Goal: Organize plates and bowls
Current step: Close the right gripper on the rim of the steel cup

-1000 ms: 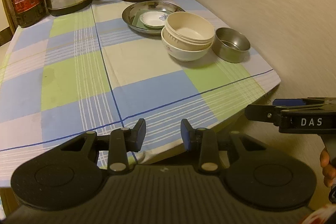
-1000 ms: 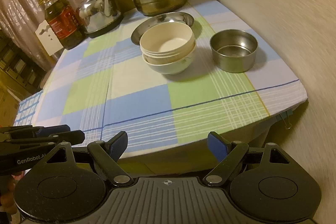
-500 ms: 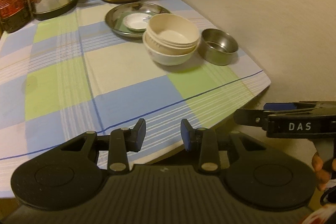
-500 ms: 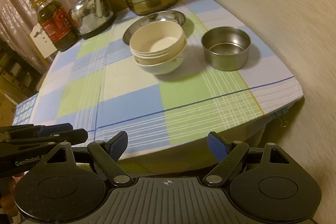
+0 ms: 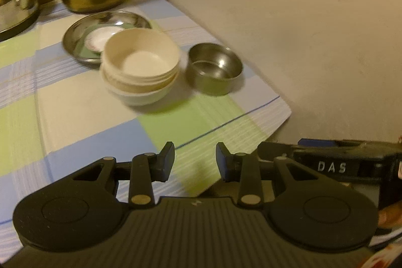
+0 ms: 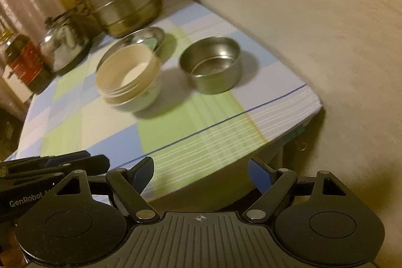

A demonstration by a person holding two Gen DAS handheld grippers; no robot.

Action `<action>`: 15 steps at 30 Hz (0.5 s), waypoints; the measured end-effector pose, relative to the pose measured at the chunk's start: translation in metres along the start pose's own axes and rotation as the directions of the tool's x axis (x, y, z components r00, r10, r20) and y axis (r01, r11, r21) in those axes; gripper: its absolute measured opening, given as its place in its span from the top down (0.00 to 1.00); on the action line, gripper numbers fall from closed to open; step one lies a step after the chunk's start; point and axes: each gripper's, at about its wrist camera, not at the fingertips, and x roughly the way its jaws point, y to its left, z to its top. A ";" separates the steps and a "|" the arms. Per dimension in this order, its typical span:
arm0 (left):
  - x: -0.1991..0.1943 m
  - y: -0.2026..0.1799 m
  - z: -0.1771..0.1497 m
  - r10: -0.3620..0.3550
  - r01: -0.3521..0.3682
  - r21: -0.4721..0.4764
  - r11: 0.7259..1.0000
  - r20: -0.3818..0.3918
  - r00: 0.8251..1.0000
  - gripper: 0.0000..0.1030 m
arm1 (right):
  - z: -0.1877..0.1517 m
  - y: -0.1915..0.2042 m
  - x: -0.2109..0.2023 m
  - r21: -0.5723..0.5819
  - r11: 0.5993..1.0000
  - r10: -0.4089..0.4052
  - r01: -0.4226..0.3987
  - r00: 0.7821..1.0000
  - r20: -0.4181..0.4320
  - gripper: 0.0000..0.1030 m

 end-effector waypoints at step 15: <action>0.068 -0.017 0.053 -0.011 0.011 -0.006 1.000 0.029 1.000 0.75 | 0.042 -0.033 0.026 0.112 0.994 -0.021 0.007 0.993 0.120 0.49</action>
